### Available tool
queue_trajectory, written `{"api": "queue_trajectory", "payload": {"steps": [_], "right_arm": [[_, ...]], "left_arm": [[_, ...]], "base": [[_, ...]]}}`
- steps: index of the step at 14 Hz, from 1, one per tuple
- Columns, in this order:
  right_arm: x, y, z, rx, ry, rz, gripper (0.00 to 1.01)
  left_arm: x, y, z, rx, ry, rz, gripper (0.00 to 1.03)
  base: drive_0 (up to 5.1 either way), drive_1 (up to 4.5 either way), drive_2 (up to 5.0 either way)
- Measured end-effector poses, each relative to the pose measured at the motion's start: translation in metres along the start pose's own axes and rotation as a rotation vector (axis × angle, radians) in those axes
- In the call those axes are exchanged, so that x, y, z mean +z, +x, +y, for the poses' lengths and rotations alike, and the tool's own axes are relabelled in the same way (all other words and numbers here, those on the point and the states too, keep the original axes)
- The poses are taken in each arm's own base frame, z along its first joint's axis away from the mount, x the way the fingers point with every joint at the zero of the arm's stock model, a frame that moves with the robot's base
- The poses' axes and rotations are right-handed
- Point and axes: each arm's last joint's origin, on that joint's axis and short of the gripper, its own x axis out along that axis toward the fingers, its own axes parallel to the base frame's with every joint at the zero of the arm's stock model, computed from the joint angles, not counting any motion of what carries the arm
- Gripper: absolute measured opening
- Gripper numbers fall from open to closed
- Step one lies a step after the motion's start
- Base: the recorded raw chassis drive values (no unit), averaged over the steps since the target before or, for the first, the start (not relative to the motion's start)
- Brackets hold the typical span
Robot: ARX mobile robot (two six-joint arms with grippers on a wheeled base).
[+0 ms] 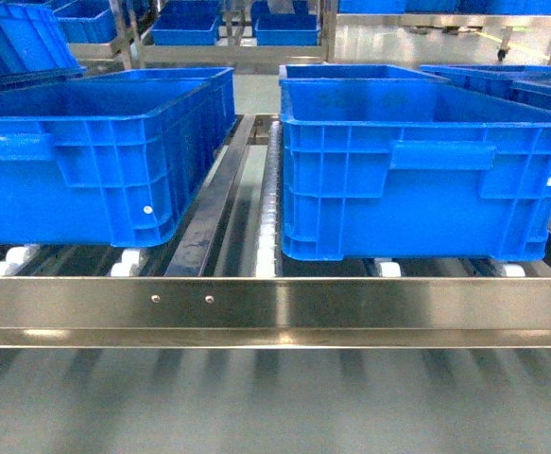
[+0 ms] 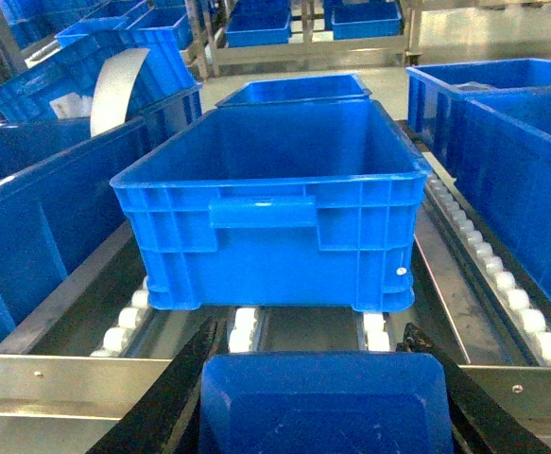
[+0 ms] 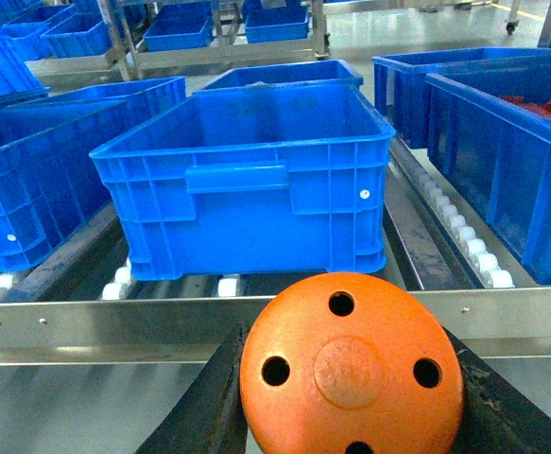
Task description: Sort blue parts and orange caps into right shelf containers
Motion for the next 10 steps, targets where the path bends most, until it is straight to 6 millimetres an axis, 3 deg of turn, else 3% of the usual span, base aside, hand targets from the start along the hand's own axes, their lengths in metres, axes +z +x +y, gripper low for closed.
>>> {"api": "queue_trajectory", "payload": {"steps": [7,10], "right_arm": [[0.0000,0.0000,0.0000,0.000,0.000,0.000,0.44],[0.0011,0.0058,0.0016,0.192,-0.098,0.061,0.44]], "left_arm": [[0.0000,0.0000,0.0000,0.000,0.000,0.000,0.44],[0.0000,0.0000,0.0000,0.000,0.000,0.000,0.44]], "base": [[0.0,0.00,0.0],[0.0,0.00,0.0]]}}
